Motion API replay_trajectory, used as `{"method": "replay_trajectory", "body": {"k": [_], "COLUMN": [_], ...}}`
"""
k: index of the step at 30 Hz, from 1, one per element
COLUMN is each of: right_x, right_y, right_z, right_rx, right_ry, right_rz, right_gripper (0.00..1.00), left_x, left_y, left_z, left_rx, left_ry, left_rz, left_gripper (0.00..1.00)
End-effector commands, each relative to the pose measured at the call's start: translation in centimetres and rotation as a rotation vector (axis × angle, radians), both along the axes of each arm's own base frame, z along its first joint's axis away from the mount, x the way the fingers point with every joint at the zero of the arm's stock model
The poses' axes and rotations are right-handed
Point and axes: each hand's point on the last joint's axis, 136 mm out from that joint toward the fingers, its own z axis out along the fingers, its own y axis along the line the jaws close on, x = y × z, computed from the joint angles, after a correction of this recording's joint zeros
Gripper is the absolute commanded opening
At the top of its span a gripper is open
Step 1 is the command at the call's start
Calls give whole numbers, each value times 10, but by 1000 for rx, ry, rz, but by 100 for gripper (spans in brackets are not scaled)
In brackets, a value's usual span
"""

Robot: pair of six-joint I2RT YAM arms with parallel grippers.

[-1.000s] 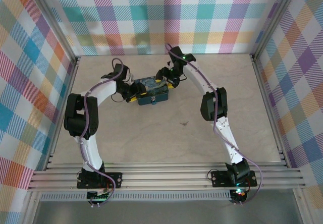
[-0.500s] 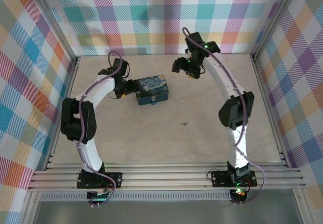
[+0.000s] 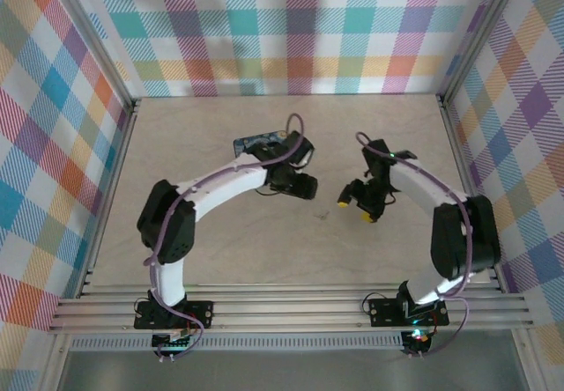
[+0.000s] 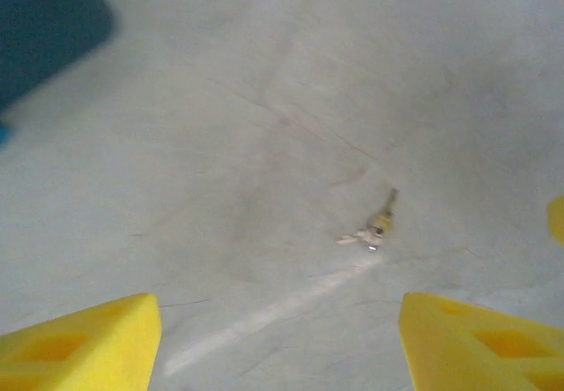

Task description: Unlock the padlock with the key

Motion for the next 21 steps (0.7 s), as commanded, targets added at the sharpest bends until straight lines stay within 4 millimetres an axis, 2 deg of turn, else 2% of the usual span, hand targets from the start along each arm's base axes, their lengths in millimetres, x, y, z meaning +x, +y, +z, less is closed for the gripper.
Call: {"method": "replay_trajectory", "body": {"k": [1, 3, 6, 13, 21], "right_x": [4, -5, -16, -28, -19], "right_y": [-4, -11, -17, -19, -20], "right_z": [16, 16, 11, 0, 3], "right_rx": [68, 61, 60, 77, 74], "right_ry": [-87, -89, -84, -72, -93], "right_rz": [-71, -82, -100, -126, -124], "right_gripper": [67, 67, 67, 67, 67], "left_x": [-17, -26, -31, -32, -39], "left_y": [-21, -37, -52, -57, -57], "left_z": [-22, -30, -45, -69, -76], "left_rx": [33, 38, 84, 158, 166], "left_ry": [55, 74, 90, 122, 151], "left_rz": [-103, -163, -226, -272, -314], "left_gripper": [70, 66, 56, 54, 51]}}
